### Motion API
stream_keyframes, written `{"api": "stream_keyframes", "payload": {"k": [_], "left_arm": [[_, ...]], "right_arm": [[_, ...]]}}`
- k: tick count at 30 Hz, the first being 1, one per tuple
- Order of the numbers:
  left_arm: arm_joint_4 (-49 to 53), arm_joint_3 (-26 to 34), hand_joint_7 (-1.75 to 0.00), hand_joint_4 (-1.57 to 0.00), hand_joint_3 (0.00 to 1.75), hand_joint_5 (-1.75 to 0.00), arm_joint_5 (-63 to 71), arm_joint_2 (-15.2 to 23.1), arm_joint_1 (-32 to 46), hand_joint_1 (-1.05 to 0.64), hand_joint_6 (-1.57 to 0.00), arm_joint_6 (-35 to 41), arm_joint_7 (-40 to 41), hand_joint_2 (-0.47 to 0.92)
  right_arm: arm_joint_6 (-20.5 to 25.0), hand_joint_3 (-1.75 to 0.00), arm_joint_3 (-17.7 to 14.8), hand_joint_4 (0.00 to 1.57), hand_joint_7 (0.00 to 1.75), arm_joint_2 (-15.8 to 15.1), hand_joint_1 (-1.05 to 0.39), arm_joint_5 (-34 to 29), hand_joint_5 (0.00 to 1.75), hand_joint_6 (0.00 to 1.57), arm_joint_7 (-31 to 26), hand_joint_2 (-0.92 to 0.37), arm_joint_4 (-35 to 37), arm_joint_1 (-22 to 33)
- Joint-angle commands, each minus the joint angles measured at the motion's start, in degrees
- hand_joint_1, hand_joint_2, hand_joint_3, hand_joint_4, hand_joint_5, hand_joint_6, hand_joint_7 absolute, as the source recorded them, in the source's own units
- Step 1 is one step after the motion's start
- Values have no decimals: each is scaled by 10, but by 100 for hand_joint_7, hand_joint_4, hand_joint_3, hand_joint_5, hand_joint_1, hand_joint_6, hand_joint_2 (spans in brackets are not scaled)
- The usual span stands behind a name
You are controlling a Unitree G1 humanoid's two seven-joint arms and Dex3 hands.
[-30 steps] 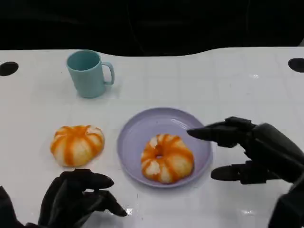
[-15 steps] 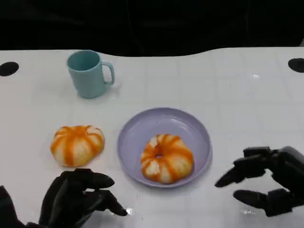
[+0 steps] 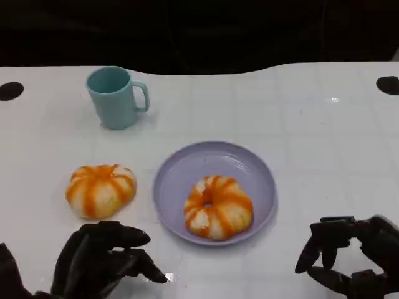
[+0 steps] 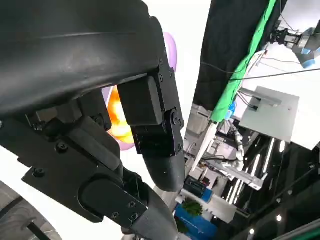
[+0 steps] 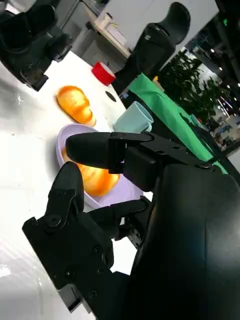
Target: Grasp the bread from the table and place it into the plate.
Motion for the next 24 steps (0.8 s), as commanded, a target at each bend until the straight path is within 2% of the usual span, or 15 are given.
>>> {"api": "stream_keyframes", "payload": {"k": [1, 10, 15, 24], "left_arm": [[0, 4, 0, -157, 0, -43, 2, 11, -1, -95, -157, -1, -1, 67], [7, 6, 0, -157, 0, -42, 1, 12, -3, -94, -157, -8, -6, 67], [9, 6, 0, -157, 0, -42, 2, 13, -4, -94, -157, -9, -7, 67], [15, 8, -1, -157, 0, -42, -2, 15, -6, -95, -157, -5, -10, 66]], "right_arm": [[-42, -99, -13, 71, 123, 14, -22, -2, 166, 70, -20, -48, 41, -18], [-77, -101, -16, 68, 126, 28, -24, -7, 168, 67, -31, -48, 84, -36], [-92, -106, -16, 70, 128, 33, -22, -15, 167, 68, -40, -44, 96, -42], [-101, -109, -18, 73, 126, 40, -21, -29, 165, 70, -54, -41, 114, -48]]}}
